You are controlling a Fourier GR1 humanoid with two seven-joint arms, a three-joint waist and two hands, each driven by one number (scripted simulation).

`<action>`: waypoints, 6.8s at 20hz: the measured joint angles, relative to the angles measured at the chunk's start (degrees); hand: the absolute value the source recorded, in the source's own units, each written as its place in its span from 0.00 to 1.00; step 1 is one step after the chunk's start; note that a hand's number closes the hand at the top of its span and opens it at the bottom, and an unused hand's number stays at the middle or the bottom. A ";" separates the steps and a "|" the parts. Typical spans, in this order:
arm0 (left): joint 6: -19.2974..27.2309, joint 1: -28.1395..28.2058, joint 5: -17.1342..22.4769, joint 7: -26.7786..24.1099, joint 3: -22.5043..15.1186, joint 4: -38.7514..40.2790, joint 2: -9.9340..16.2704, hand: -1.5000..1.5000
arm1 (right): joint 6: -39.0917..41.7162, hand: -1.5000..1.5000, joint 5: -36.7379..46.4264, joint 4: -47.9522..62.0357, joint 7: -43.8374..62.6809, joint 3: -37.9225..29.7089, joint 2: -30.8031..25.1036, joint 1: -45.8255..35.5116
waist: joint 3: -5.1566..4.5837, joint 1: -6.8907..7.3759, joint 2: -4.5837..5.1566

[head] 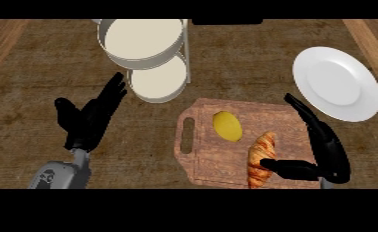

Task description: Pick the lemon from the cutting board and place it in the tiered basket

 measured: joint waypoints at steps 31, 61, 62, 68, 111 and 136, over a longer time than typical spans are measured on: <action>-2.46 -1.30 -1.80 1.42 1.90 -0.17 -2.31 0.50 | 6.37 0.00 65.00 -29.66 78.15 34.61 9.84 3.97 | 0.04 1.02 0.21; -7.71 -1.37 -6.01 2.37 7.51 0.37 -6.11 0.50 | -7.78 0.00 61.87 -10.47 67.65 22.17 10.46 1.19 | 0.03 1.03 0.19; -7.71 -1.49 -6.31 1.92 7.72 0.86 -6.29 0.50 | -8.26 0.00 61.25 -9.59 66.96 21.43 10.65 0.91 | 0.01 1.01 0.16; -8.12 -1.68 -7.02 2.60 8.12 0.70 -7.28 0.50 | -9.70 0.00 59.34 -4.13 64.91 19.02 12.23 -2.12 | -0.13 0.98 0.00; -8.67 0.40 -8.82 3.69 10.08 -0.90 -8.21 0.50 | -19.93 1.00 66.77 -9.89 101.73 31.95 12.99 1.89 | -0.61 -0.97 -1.33; -9.40 -0.70 -8.95 3.09 9.23 -0.32 -8.66 0.50 | -4.60 1.00 92.09 -30.13 107.87 36.29 12.95 -12.67 | -0.57 1.42 -0.16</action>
